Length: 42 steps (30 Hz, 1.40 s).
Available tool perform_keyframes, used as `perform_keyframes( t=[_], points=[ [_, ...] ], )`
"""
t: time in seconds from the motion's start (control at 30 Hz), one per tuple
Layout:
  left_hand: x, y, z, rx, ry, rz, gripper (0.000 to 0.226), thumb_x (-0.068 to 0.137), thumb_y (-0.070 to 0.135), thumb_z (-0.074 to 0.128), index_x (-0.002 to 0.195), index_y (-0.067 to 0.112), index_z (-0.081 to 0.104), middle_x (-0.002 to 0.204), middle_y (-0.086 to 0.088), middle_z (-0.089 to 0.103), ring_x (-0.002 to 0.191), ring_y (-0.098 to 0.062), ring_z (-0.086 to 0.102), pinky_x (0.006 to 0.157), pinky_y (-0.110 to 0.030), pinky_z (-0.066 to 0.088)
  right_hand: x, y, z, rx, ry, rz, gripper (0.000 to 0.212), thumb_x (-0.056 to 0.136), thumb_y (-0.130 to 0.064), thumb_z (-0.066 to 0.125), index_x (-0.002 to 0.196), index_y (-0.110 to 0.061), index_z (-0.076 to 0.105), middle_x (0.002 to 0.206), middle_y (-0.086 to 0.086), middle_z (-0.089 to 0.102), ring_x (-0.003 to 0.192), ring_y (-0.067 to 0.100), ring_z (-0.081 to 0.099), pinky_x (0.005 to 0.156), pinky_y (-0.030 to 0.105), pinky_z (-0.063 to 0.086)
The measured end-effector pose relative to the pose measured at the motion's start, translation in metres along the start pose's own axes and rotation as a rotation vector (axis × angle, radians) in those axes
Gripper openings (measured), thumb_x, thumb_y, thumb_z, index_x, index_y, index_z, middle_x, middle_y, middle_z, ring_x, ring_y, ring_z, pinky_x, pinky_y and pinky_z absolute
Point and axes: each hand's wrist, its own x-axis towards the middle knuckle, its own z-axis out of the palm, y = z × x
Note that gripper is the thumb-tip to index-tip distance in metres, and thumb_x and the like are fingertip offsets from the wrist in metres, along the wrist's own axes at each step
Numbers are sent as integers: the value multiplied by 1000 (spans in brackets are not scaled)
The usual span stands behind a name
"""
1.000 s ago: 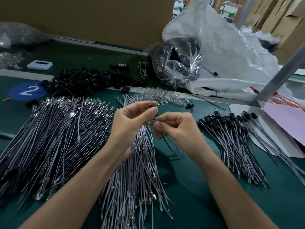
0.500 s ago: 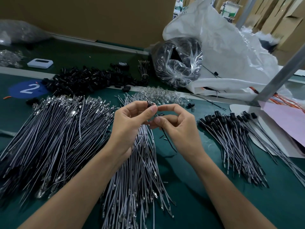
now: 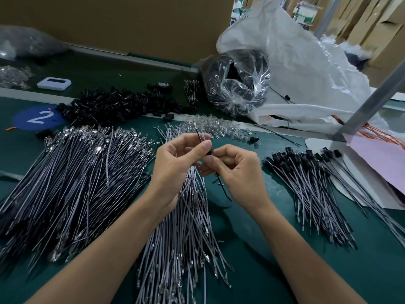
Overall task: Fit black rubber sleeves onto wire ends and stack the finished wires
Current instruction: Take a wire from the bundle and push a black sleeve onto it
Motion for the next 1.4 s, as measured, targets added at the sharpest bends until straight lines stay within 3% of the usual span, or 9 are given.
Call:
perform_keyframes(
  t=[0.07,0.23,0.63,0.8,1.0,1.4],
  points=[
    [1,1,-2,-17,29,19,15,70,31,76,83,25,79,89,4,73,83,-12,62,81,-33,50,0,0,2,-10,-10,7,3,85,-5,71,84,-7,68,72,4,75,64,16,73,65,22,57],
    [4,3,-4,-64,83,4,18,64,32,77,80,23,80,85,3,75,77,-9,63,70,-21,49,0,0,2,15,-4,35,9,86,-5,70,86,-6,62,72,5,75,65,17,74,66,21,55],
    [7,7,-10,-83,135,35,18,74,26,71,88,16,75,83,0,75,74,-10,66,65,-18,51,-1,-2,0,-37,-7,30,15,87,-2,69,81,-8,57,70,4,75,63,15,73,59,12,48],
    [7,6,-10,-64,122,39,13,74,24,73,84,18,78,91,-5,77,79,-12,70,68,-20,53,0,-1,-3,-69,11,25,16,89,-3,67,80,-13,58,74,3,75,68,14,73,68,21,54],
    [8,7,-8,-146,134,17,9,69,18,74,76,16,80,82,-5,76,70,-14,72,62,-20,55,0,0,-4,-98,43,12,17,93,-8,64,79,-17,58,81,0,76,75,14,73,78,39,58],
    [8,8,-6,-153,116,-16,7,67,16,75,73,15,79,80,-5,76,72,-13,73,63,-19,55,-2,-1,-4,-106,59,-19,20,95,-4,58,79,-14,50,81,3,76,73,15,73,75,36,58]
  ],
)
